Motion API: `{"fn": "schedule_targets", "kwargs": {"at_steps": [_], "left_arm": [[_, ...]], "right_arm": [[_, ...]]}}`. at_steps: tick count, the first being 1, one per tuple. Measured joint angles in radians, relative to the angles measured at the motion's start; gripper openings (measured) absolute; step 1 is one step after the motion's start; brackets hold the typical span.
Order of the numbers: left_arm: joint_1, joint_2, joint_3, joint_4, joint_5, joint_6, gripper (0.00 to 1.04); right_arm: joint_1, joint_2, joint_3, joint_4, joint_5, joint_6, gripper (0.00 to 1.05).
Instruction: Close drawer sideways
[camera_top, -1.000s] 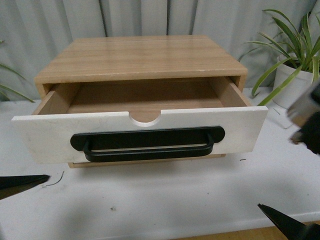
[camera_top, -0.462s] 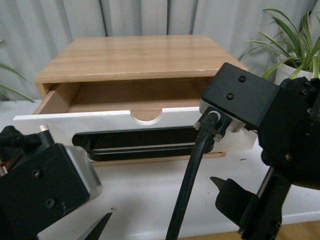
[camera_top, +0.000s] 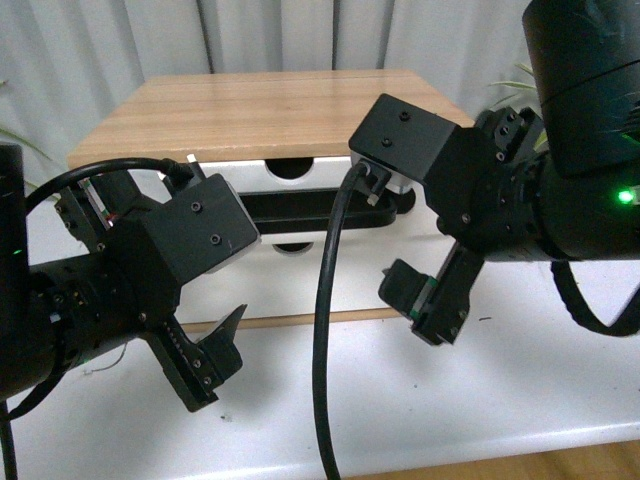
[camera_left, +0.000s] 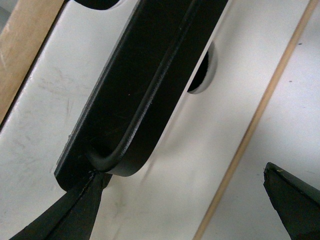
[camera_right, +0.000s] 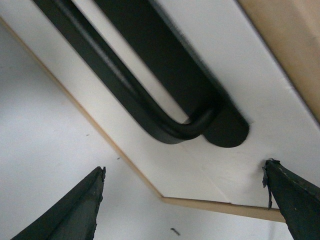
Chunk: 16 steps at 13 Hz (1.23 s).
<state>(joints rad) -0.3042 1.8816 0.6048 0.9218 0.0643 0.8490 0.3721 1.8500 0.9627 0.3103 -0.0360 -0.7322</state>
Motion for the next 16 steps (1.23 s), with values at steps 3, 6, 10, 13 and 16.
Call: {"fn": "schedule_targets", "kwargs": {"at_steps": [3,6,10,13,16], "left_arm": [[0.007,0.049,0.063,-0.037,-0.01,0.015,0.98],[0.007,0.024,0.05,-0.047,0.005,0.006,0.98],[0.048,-0.341,-0.185,-0.13,0.037,-0.14,0.98],[0.1,-0.757,-0.386,-0.365,0.084,-0.327,0.98],[0.268,-1.294,-0.493,-0.684,0.14,-0.588,0.98]], "right_arm": [[-0.007,0.074,0.058,-0.016,-0.009,0.011,0.98],[-0.016,0.044,0.043,-0.04,-0.032,0.036,0.98],[-0.088,-0.303,-0.22,-0.031,-0.048,0.144,0.98],[-0.154,-0.645,-0.486,-0.045,0.008,0.298,0.98],[-0.183,-1.089,-0.678,-0.203,0.125,0.482,0.98]]}}
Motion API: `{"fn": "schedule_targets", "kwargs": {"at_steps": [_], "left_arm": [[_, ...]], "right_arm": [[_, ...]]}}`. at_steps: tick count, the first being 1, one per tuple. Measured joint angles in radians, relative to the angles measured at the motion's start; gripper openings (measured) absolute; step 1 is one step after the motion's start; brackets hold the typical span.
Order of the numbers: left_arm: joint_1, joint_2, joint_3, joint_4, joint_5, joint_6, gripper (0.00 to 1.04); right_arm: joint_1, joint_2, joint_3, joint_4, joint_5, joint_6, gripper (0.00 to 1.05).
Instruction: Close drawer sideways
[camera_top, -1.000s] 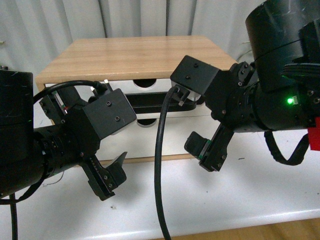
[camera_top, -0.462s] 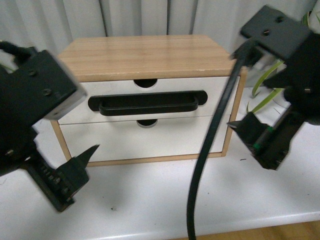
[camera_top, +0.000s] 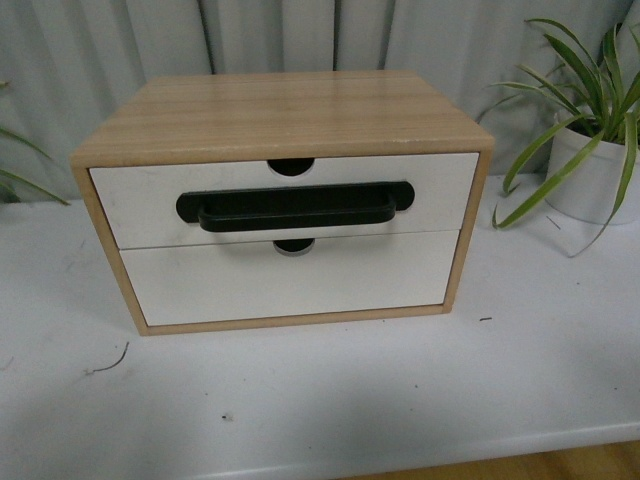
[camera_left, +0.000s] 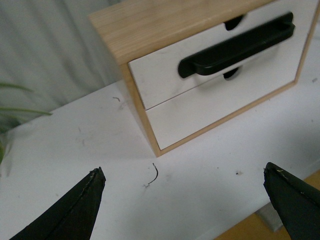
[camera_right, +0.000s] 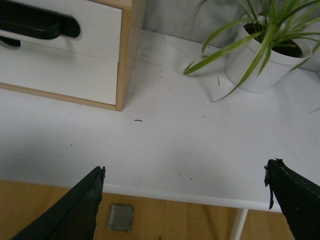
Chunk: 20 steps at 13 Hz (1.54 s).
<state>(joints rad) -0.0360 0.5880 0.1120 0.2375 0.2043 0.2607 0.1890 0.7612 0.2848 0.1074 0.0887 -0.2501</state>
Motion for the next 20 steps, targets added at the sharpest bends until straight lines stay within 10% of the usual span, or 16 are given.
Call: {"fn": "schedule_targets", "kwargs": {"at_steps": [2,5,7,11,12,20], "left_arm": [[0.166,-0.168,-0.054,-0.035,0.033,-0.187,0.98],[0.16,-0.168,-0.093,0.096,-0.024,-0.261,0.91],[0.025,-0.257,-0.1,0.106,-0.183,-0.261,0.64],[0.036,-0.356,-0.101,-0.005,-0.205,-0.261,0.06],[0.036,-0.377,-0.101,-0.026,-0.204,-0.261,0.02],[0.036,-0.579,-0.1,-0.24,-0.204,-0.26,0.02]], "right_arm": [[0.016,-0.193,-0.064,-0.051,0.07,0.097,0.98],[0.014,-0.193,-0.069,-0.046,0.094,0.129,0.98],[-0.021,-0.253,-0.212,0.293,0.079,0.207,0.73],[-0.19,-0.396,-0.247,0.215,-0.075,0.233,0.14],[-0.195,-0.415,-0.266,0.246,-0.081,0.233,0.01],[-0.189,-0.631,-0.271,0.004,-0.089,0.237,0.02]]}}
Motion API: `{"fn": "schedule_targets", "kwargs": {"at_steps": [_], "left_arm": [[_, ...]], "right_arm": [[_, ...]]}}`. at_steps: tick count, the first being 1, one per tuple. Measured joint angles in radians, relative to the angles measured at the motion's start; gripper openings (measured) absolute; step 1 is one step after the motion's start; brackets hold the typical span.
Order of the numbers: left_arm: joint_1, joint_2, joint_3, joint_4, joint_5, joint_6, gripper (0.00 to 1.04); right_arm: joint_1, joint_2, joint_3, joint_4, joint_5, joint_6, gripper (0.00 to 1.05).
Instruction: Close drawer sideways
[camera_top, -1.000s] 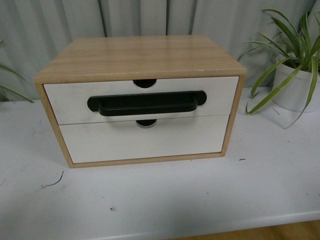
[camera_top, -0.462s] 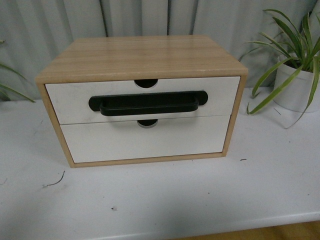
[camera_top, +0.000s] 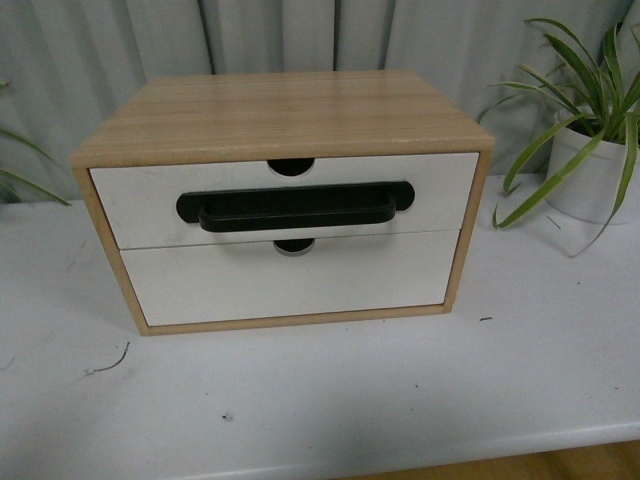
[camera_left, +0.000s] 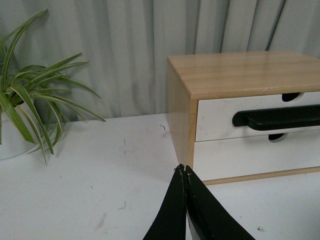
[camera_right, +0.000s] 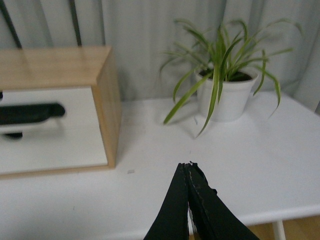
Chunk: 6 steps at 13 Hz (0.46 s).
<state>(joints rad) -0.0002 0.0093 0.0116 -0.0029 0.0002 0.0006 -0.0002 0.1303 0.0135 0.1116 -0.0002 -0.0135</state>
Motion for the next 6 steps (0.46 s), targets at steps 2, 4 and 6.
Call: {"fn": "schedule_targets", "kwargs": {"at_steps": [2,4,6], "left_arm": [[0.0,0.0,0.0,-0.001,0.0,0.0,0.02],[0.0,0.0,0.0,-0.001,-0.001,0.0,0.02],[0.0,0.0,0.0,-0.001,-0.001,0.0,0.02]], "right_arm": [[0.0,-0.125,0.002,-0.103,0.0,0.0,0.02],[0.0,-0.126,-0.001,-0.114,0.0,0.001,0.02],[0.0,-0.127,-0.001,-0.116,0.0,0.0,0.03]]}}
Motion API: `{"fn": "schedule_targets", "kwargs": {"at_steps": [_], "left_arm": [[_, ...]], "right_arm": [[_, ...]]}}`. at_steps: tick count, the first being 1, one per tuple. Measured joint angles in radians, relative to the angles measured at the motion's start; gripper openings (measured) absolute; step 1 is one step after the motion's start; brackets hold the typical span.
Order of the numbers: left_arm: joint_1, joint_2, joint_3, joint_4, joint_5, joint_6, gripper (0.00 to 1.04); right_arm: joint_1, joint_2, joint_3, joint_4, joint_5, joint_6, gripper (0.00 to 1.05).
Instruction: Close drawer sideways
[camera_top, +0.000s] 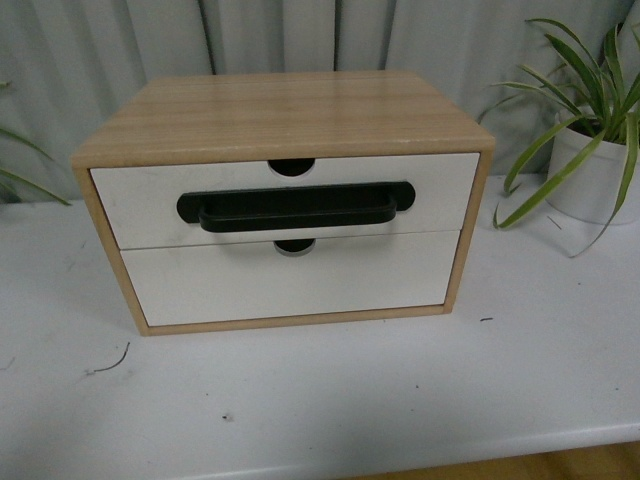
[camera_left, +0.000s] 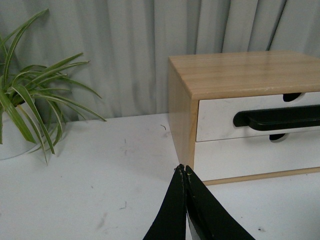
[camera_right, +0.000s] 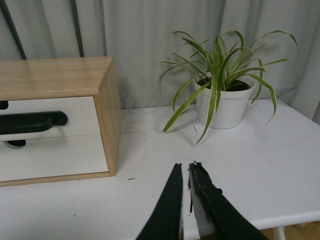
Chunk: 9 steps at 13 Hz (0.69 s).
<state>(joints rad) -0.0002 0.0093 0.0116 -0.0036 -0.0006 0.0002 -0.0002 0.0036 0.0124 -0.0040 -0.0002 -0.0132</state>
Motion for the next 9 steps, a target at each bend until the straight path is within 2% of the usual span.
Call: {"fn": "schedule_targets", "kwargs": {"at_steps": [1,7,8,9], "left_arm": [[0.0,0.0,0.0,0.0,0.0,0.0,0.09],[0.0,0.0,0.0,0.0,0.0,0.0,0.96],[0.0,0.0,0.0,0.0,0.0,0.0,0.98],[0.0,0.0,0.0,0.0,0.0,0.0,0.98]], "right_arm": [[0.0,0.0,0.0,0.0,0.0,0.0,0.17],[0.0,0.0,0.0,0.0,0.0,0.002,1.0],[0.0,0.0,0.0,0.0,0.0,0.002,0.97],[0.0,0.0,0.0,0.0,0.0,0.002,0.98]]}}
